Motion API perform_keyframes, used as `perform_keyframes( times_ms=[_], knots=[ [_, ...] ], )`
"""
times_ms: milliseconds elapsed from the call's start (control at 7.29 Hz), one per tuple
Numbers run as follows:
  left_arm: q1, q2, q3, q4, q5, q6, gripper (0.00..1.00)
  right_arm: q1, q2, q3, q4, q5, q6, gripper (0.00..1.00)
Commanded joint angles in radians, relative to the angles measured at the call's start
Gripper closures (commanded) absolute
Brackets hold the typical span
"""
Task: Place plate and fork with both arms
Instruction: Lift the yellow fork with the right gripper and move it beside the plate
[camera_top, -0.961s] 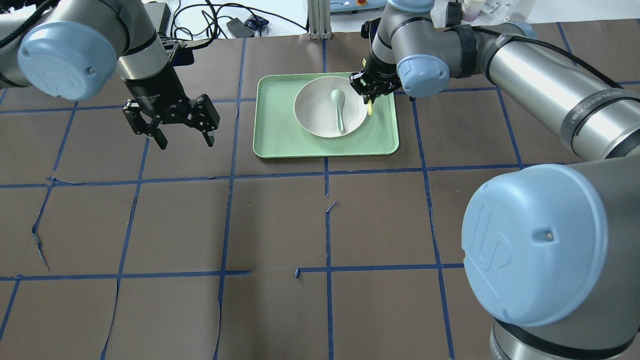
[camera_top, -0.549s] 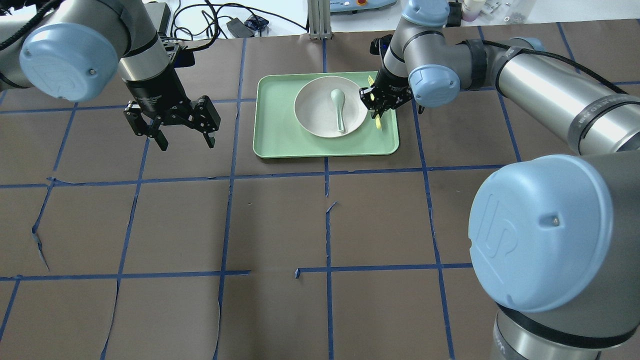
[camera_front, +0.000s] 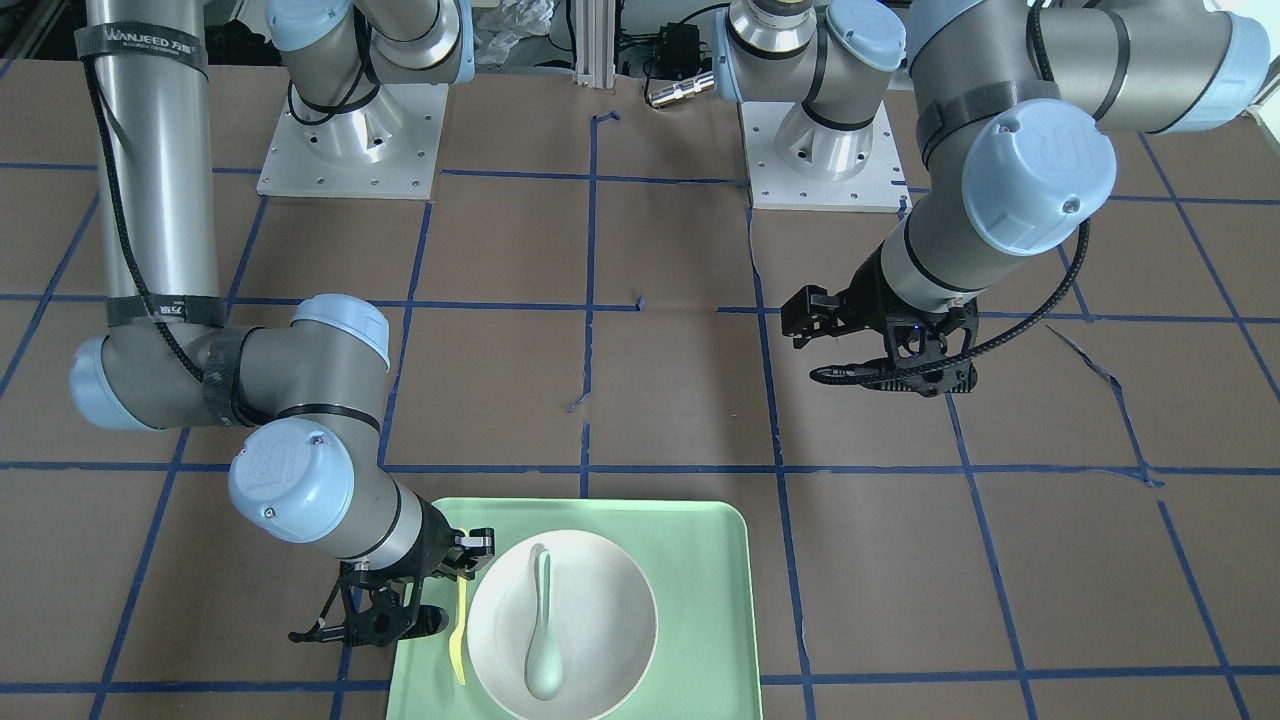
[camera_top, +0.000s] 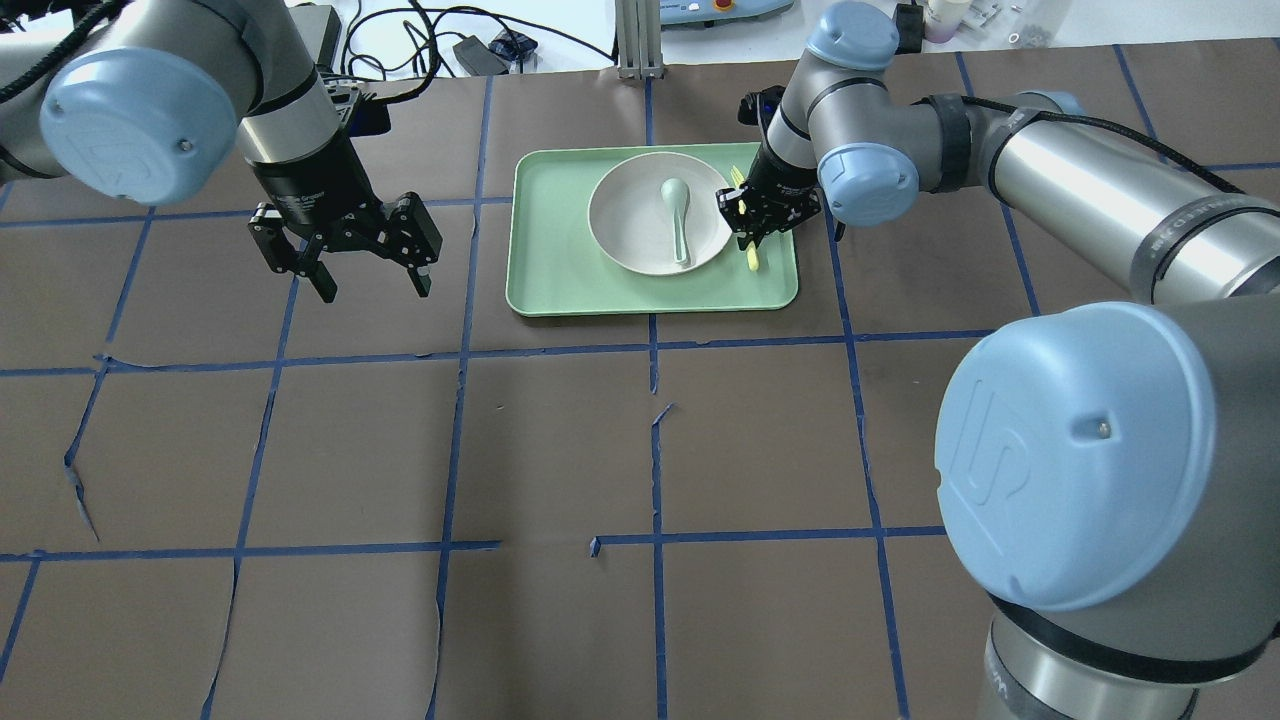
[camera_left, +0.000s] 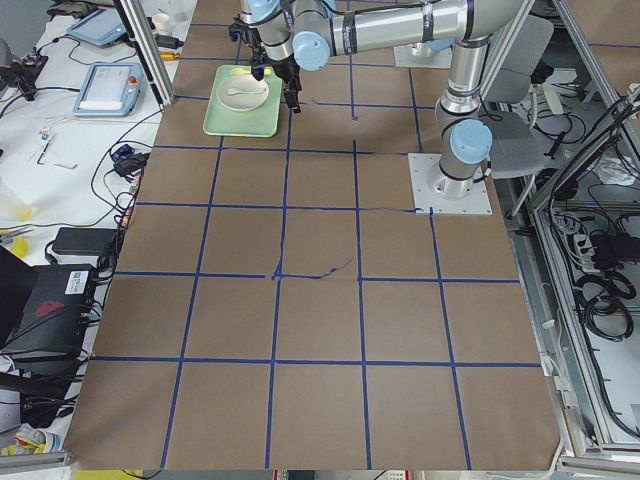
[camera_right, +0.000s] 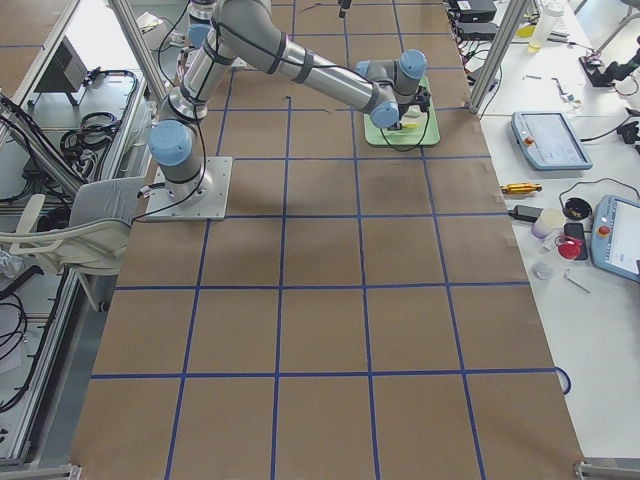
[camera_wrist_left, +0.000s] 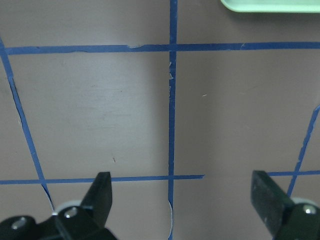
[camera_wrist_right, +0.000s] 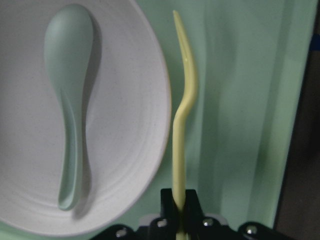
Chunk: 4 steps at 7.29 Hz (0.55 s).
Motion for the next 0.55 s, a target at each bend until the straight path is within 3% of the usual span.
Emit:
perform_keyframes(
  times_ms=[0, 412],
  knots=[
    [0.0, 0.0, 0.0, 0.0, 0.0, 0.0, 0.0, -0.001, 0.001, 0.001, 0.0, 0.003, 0.001, 0.88],
    [0.0, 0.002, -0.008, 0.005, 0.0, -0.002, 0.0, -0.014, 0.001, 0.001, -0.003, -0.015, -0.003, 0.7]
  ],
)
